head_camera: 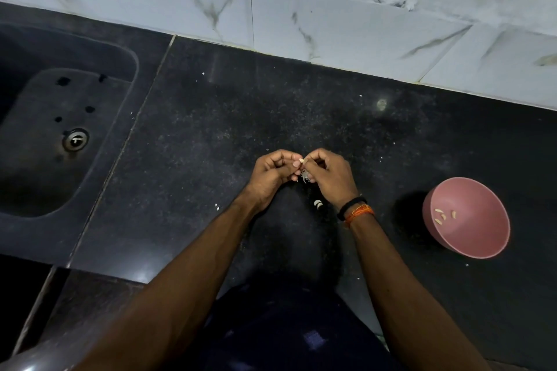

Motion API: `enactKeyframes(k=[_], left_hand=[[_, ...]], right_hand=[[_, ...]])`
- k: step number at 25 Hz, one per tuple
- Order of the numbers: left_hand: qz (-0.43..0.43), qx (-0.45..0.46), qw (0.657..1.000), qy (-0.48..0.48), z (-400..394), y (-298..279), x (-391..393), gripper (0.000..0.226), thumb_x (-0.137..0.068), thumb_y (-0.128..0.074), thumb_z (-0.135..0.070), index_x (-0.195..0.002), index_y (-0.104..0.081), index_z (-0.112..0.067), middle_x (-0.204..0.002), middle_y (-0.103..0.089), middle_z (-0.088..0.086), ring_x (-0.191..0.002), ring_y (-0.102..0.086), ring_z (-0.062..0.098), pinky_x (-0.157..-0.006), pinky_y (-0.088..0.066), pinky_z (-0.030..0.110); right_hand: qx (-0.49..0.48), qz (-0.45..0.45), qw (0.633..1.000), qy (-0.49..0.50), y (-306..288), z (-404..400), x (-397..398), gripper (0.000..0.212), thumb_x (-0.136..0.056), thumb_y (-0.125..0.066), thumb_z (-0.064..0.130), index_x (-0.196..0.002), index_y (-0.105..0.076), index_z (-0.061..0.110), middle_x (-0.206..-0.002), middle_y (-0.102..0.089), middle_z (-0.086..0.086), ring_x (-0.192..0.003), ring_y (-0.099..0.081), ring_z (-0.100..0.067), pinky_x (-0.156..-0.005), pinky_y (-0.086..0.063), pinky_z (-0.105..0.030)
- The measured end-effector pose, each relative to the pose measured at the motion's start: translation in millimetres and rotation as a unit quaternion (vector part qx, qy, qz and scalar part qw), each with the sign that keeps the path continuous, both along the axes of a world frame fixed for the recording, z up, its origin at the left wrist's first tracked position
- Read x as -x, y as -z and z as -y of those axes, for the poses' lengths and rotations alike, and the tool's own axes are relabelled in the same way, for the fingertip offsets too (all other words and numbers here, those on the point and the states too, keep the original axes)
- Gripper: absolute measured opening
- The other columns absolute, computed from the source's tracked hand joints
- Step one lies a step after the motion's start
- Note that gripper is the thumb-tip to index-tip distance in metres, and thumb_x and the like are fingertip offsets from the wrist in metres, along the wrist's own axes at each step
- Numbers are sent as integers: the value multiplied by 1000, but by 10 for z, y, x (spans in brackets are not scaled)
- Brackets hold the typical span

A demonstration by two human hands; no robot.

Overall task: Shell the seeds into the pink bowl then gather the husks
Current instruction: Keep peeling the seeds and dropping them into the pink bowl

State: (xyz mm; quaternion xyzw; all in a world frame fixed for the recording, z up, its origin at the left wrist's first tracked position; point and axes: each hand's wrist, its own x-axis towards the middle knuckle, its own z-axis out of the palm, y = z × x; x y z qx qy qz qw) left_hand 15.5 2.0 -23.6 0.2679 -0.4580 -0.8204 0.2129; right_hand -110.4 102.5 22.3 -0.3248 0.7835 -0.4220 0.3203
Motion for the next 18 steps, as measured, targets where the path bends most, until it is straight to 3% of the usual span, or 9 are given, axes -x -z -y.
enactKeyframes(k=[3, 7, 12, 18], left_hand=[[-4, -10, 1000, 6, 13, -14, -8, 11, -91, -64, 0, -101, -69, 1, -85, -72, 8, -76, -66, 14, -69, -55, 25], [2, -9, 1000, 14, 23, -26, 7, 7, -94, -60, 2, -96, -66, 0, -82, -71, 8, -74, -66, 15, -67, -54, 25], [9, -13, 999, 33, 46, -6, -3, 10, -98, -54, 2, -99, -64, 2, -82, -70, 8, -76, -66, 15, -69, -55, 26], [5, 10, 999, 42, 39, -18, -1, 13, -96, -57, 4, -106, -65, 5, -84, -69, 10, -77, -65, 15, -70, -55, 25]], right_hand=[[0, -2, 1000, -3, 8, -18, 17, 11, -94, -66, 20, -85, -71, 14, -77, -71, 2, -73, -68, -17, -72, -58, -40], [0, -9, 1000, -17, -21, -16, 0, 12, -94, -66, 18, -84, -70, 12, -70, -66, 8, -64, -59, -3, -65, -51, -27], [-4, -12, 1000, -26, 21, -18, 8, 13, -94, -67, 21, -82, -69, 15, -70, -64, 10, -65, -58, -3, -65, -47, -23], [-17, -36, 998, -44, 39, -16, 25, 13, -93, -67, 24, -85, -70, 16, -83, -69, 3, -77, -63, -9, -70, -47, -25]])
